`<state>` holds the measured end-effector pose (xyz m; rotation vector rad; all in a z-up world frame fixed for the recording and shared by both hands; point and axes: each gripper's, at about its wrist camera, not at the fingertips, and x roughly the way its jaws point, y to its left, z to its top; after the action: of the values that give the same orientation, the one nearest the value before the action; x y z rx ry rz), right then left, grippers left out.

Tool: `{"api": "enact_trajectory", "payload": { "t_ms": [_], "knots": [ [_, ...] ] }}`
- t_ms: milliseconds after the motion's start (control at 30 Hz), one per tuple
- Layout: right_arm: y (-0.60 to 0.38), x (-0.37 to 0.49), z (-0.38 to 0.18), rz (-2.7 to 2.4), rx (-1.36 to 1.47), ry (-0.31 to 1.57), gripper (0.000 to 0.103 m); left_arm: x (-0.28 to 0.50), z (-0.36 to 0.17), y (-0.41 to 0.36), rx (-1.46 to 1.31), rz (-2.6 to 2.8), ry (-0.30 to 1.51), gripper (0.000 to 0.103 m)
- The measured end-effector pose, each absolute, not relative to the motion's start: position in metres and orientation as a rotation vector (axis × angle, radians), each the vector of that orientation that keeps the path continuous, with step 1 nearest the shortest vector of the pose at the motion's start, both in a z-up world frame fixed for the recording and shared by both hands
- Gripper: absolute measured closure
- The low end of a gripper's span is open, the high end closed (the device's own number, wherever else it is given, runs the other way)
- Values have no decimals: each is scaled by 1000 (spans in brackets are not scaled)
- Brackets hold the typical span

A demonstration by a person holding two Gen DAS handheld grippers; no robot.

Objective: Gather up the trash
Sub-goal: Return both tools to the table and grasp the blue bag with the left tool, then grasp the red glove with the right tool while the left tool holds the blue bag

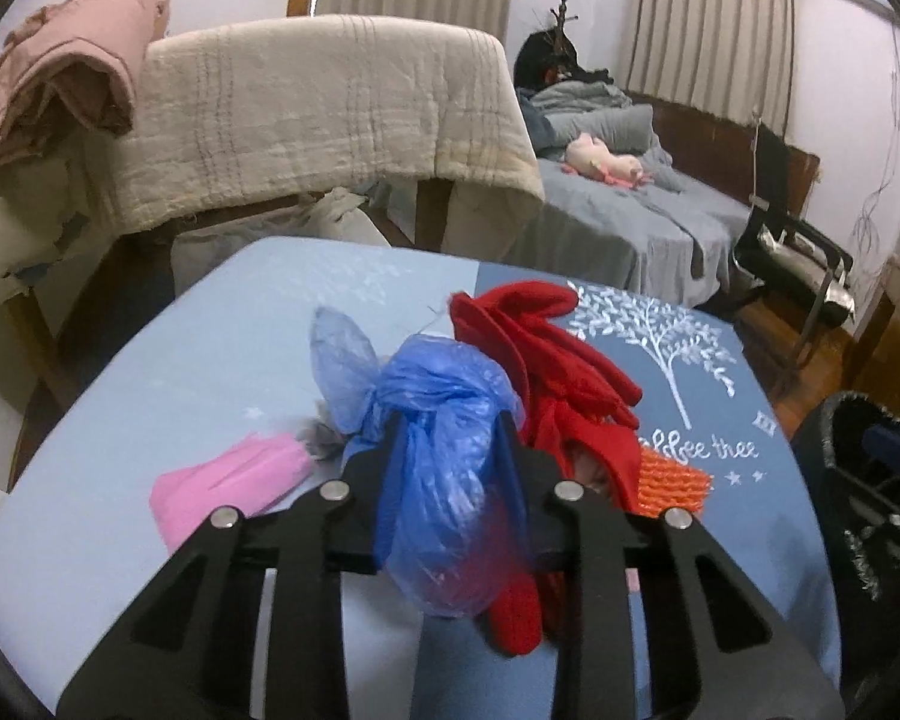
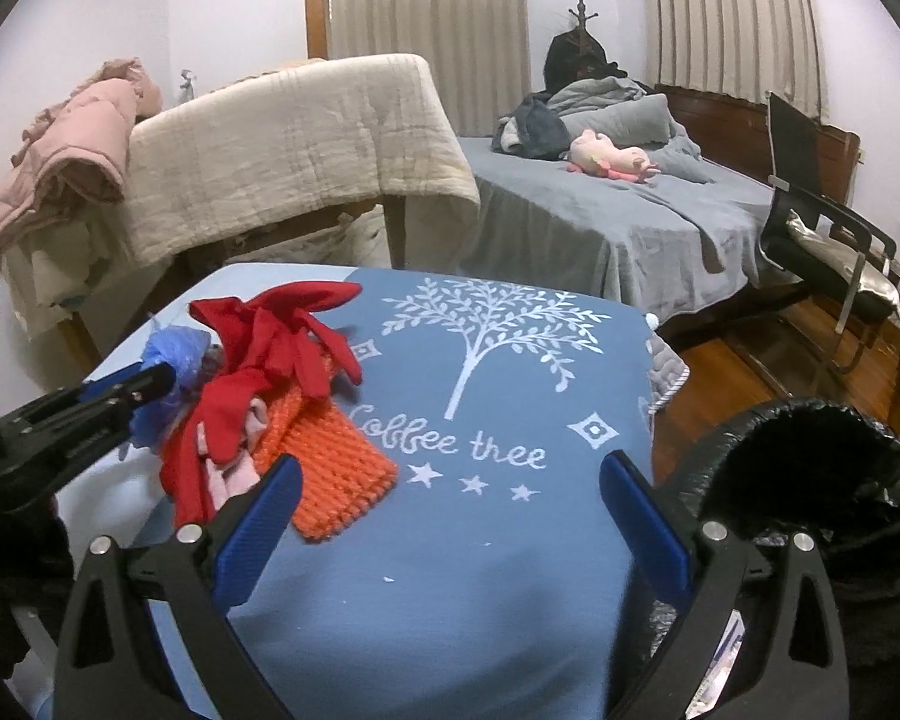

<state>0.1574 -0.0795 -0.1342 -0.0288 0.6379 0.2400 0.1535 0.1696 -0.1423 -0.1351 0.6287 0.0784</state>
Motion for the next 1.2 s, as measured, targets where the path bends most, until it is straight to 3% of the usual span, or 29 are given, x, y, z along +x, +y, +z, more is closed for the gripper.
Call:
{"api": "enact_trajectory", "payload": {
  "t_ms": [600,1200],
  "knots": [
    [-24,171,-124,354,-22,596,6,107,-119,209,-121,170,580,76],
    [59,257,-129,452,-44,644,8,153,-108,251,-138,232,530,76]
  ]
}}
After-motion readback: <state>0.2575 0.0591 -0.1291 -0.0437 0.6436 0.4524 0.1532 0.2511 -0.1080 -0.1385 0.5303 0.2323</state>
